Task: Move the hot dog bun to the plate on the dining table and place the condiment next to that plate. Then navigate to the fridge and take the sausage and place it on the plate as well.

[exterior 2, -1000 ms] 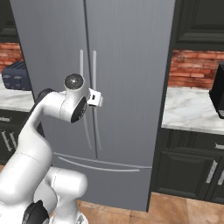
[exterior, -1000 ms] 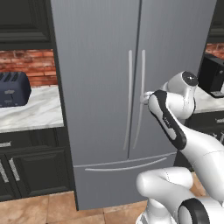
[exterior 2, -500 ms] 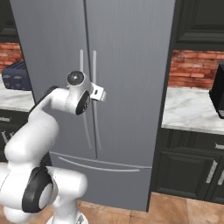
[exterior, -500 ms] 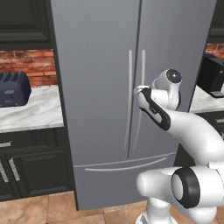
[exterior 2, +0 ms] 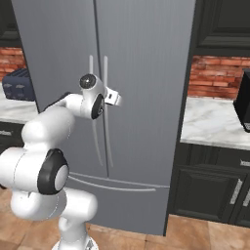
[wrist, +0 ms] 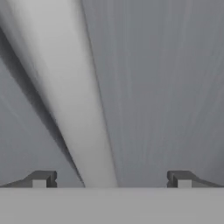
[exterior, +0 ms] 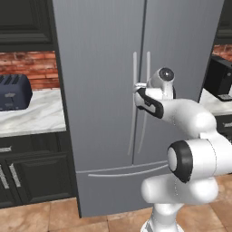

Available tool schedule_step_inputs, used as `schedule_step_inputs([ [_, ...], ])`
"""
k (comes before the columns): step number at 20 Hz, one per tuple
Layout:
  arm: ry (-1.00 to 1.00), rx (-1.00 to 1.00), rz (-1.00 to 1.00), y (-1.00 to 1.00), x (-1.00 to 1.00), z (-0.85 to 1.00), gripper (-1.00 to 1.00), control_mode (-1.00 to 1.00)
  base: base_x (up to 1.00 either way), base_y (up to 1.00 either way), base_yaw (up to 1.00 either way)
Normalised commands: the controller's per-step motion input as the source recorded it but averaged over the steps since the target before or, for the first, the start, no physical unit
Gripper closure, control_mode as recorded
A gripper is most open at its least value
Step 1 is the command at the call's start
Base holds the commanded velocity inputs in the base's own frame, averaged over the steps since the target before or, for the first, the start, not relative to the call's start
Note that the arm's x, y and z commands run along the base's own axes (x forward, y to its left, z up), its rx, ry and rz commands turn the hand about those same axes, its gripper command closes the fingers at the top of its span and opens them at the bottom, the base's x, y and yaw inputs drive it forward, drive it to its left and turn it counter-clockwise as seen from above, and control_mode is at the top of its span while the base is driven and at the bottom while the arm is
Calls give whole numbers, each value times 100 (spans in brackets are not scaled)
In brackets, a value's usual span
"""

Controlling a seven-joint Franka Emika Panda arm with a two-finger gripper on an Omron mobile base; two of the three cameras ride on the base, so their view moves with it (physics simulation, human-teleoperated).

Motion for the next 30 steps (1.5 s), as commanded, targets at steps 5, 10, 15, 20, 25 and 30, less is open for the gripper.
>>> schedule_step_inputs([
  [5, 1, 0, -7, 0, 62, -19, 100, -100, 0, 0, 0],
  [10, 0, 0, -4, -31, 7, -4, 100, -100, 0, 0, 0],
  [15, 1, 6, -1, -93, -31, 0, 100, -100, 0, 0, 0],
  [20, 0, 10, 0, -100, -88, 6, 100, -100, 0, 0, 0],
  [25, 0, 6, 0, -100, -100, 7, 100, -100, 0, 0, 0],
  [30, -2, 3, 0, -100, -86, 16, 100, -100, 0, 0, 0],
])
